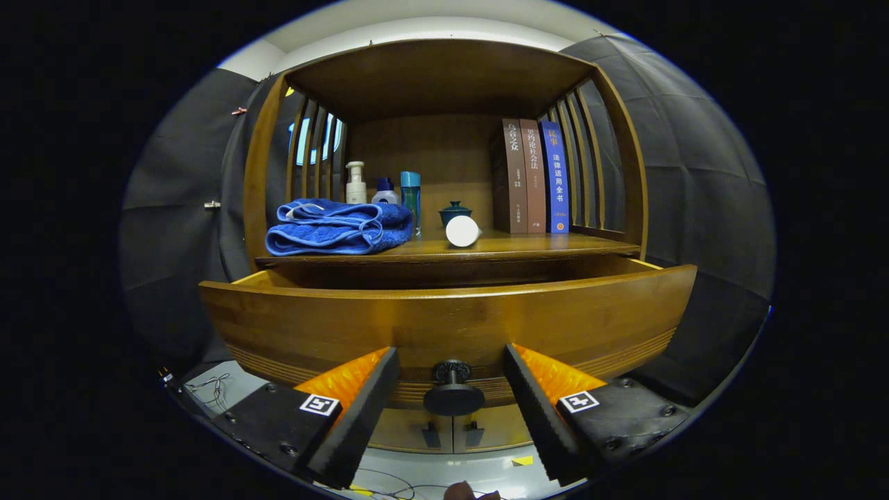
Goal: Pull open the drawer, take out the items inside it, and place them on the countertop above the cabinet.
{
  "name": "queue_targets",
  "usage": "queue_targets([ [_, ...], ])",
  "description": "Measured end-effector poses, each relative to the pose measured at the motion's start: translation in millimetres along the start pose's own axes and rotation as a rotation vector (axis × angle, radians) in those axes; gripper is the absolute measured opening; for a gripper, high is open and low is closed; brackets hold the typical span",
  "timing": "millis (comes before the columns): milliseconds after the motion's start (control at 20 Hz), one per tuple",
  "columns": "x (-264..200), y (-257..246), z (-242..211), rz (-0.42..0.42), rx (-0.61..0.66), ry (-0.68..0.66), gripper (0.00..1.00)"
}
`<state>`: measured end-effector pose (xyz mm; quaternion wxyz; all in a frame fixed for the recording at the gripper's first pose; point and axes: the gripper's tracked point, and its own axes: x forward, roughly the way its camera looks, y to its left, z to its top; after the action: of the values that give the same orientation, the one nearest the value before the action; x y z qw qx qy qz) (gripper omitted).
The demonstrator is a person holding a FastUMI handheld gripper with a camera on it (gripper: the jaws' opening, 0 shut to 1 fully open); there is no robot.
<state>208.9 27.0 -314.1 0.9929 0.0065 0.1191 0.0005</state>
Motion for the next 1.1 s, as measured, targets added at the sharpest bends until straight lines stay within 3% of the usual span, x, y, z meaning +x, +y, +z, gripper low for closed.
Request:
queue_targets([
  [550, 66.1, 3.8, 9.5, -0.018, -0.016, 0.002, 0.99],
  [1100, 73.8, 4.8, 13.3, -0.025, -0.037, 0.007, 0.99],
])
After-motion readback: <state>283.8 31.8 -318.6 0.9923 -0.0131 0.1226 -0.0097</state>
